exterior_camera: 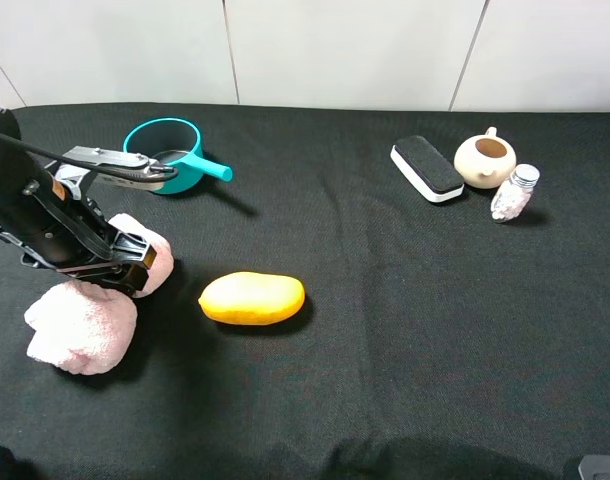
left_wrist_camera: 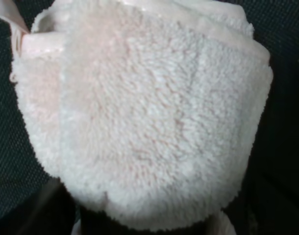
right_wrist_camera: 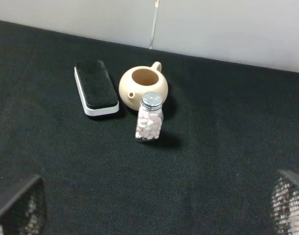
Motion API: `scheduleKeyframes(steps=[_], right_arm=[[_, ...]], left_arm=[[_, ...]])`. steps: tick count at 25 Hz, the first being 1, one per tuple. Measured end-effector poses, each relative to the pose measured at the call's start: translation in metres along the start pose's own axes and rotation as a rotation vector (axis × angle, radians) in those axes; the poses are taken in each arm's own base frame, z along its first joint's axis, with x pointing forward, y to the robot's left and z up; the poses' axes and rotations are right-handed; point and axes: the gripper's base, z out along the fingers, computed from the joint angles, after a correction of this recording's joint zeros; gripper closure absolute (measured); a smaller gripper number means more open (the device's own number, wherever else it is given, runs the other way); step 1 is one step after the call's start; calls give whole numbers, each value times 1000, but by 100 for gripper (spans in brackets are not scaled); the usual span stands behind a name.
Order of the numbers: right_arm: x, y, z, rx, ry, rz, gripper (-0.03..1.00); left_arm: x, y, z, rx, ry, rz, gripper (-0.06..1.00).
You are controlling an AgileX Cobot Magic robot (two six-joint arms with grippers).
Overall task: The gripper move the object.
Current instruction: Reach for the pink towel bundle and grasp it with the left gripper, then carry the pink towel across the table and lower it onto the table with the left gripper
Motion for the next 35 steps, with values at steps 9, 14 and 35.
scheduleKeyframes(steps=[9,14,35], right_arm=[[0,0,0,0,0,0,27],[0,0,0,0,0,0,27],[0,-1,0,8,2,-5,27]], left_arm=[[0,0,0,0,-2,-17,18],[0,0,0,0,-2,-18,18],[-1,1,0,-6,-13,-3,18]])
